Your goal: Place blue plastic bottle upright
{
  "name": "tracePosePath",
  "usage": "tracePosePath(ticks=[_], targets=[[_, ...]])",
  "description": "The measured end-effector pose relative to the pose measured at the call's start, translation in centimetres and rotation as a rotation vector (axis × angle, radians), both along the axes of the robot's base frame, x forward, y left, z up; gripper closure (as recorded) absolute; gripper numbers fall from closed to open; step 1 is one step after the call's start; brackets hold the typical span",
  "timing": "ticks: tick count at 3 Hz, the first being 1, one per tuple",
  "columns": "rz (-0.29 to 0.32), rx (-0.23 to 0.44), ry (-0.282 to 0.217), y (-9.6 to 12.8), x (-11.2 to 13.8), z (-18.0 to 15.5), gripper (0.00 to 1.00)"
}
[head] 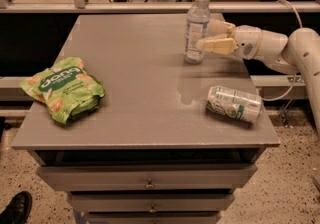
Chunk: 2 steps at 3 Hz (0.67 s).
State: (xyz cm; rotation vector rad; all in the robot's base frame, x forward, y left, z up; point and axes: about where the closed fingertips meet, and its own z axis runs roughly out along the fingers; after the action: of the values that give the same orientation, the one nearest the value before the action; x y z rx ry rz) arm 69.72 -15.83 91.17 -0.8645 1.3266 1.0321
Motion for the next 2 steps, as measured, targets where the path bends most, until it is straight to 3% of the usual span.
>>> tracePosePath(ticks=[1,2], targets=[[-0.014,-0.015,0.026,-1.0,-0.5,-0.9,0.00],[-0.060,-0.119,0.005,-4.8,-2.1,-0.5,0.00]])
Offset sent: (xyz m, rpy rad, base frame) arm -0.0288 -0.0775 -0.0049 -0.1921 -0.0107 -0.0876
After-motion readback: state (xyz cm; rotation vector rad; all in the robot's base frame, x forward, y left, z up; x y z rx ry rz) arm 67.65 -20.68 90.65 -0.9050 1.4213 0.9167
